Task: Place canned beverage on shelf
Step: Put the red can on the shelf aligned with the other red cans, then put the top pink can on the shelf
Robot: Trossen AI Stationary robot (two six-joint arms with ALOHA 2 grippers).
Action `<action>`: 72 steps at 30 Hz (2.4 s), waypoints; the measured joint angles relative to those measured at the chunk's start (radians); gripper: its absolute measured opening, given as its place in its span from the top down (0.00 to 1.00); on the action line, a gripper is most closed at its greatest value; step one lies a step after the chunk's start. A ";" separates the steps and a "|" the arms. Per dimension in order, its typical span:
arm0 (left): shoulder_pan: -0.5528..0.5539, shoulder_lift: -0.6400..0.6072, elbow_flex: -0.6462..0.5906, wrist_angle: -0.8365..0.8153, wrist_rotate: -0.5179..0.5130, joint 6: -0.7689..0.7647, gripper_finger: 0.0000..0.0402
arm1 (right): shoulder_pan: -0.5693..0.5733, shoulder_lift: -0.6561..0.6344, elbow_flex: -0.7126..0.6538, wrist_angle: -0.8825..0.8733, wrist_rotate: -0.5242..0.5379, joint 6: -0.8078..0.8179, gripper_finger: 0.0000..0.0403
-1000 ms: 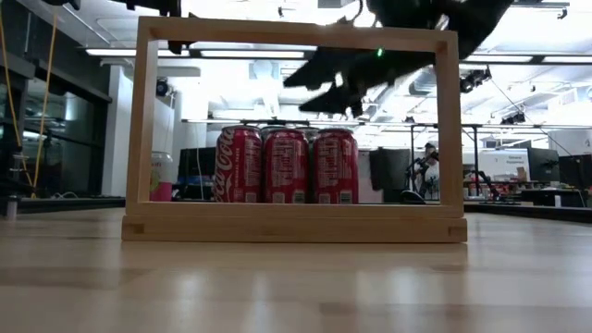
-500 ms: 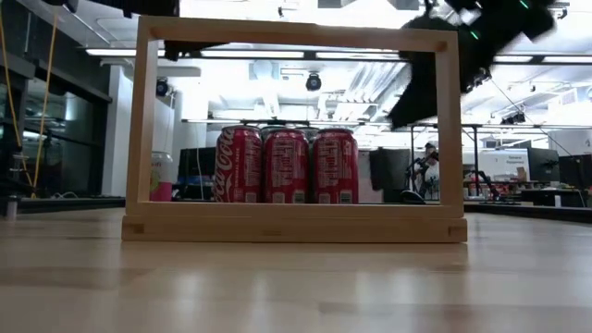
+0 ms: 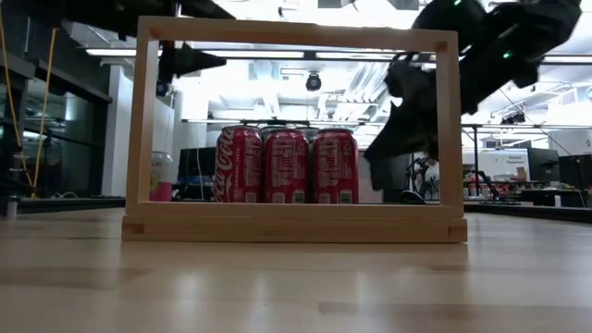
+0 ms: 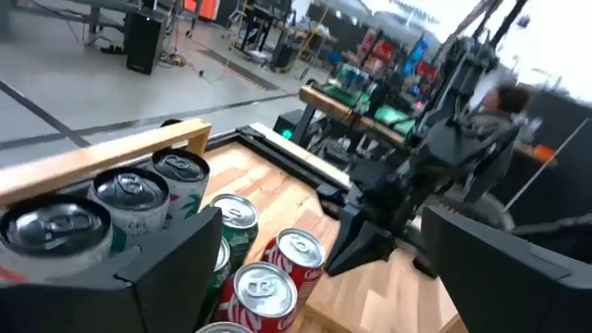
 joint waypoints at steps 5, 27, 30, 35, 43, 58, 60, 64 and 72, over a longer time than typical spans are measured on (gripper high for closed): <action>0.000 -0.001 -0.045 0.040 0.007 -0.081 0.11 | -0.034 0.062 0.042 -0.012 -0.037 -0.023 0.99; -0.002 -0.104 -0.020 0.045 0.074 -0.091 0.11 | -0.057 -0.006 0.075 0.007 -0.212 -0.070 1.00; -0.002 -0.169 0.016 0.024 0.071 -0.046 0.11 | -0.057 -0.114 0.075 0.016 -0.232 -0.091 1.00; -0.002 -0.251 0.057 -0.012 0.039 0.056 0.11 | -0.061 -0.286 0.075 0.081 -0.230 -0.101 1.00; -0.002 -0.290 0.061 -0.013 0.026 0.129 0.11 | -0.061 -0.392 0.075 0.319 -0.229 -0.162 1.00; -0.002 -0.287 0.061 -0.021 0.025 0.123 0.11 | -0.062 -0.383 0.075 0.415 -0.057 -0.084 0.45; -0.002 -0.287 0.061 -0.021 0.025 0.140 0.11 | -0.062 -0.383 0.075 0.415 -0.052 -0.089 0.32; -0.002 -0.287 0.061 -0.021 -0.008 0.092 0.11 | -0.062 -0.383 0.075 0.415 -0.053 -0.091 0.15; 0.161 -0.137 0.287 -0.564 -0.271 -0.164 0.11 | -0.103 -0.383 0.075 0.366 -0.040 -0.057 0.08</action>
